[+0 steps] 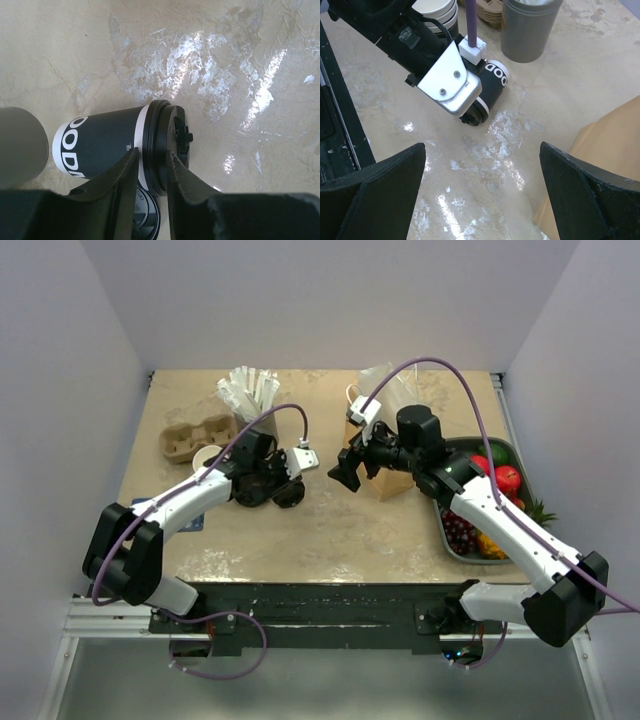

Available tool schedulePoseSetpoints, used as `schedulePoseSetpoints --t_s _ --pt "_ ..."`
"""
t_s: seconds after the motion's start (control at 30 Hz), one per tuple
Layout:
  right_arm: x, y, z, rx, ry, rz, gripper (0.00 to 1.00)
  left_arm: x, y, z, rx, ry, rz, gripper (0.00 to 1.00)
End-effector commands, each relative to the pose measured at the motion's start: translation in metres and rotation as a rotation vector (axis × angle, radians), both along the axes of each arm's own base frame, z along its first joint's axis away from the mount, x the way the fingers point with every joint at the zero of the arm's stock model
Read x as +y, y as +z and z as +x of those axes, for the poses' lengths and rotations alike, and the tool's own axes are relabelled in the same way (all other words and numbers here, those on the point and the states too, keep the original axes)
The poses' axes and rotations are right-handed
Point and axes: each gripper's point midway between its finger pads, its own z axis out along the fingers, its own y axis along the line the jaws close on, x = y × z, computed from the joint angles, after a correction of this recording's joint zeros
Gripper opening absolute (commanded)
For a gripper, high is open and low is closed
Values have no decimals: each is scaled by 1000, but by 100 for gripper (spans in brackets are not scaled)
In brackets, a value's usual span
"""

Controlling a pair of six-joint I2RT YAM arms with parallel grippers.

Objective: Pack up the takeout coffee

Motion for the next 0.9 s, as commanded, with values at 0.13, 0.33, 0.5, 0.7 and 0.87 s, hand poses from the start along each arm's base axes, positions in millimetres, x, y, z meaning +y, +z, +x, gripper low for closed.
schedulePoseSetpoints --t_s 0.13,0.33,0.5,0.7,0.87 --pt "-4 6 6 -27 -34 6 99 -8 9 -7 32 -10 -38 27" --pt "-4 2 6 -13 -31 -4 99 -18 37 -13 131 4 -182 22" --pt "-2 -1 9 -4 -31 -10 99 -14 44 -12 233 58 -293 19" --pt "-1 -4 11 -6 -25 -22 99 -4 47 -5 177 82 -313 37" --pt "12 -17 12 -1 22 -15 99 20 69 26 124 339 -334 69"
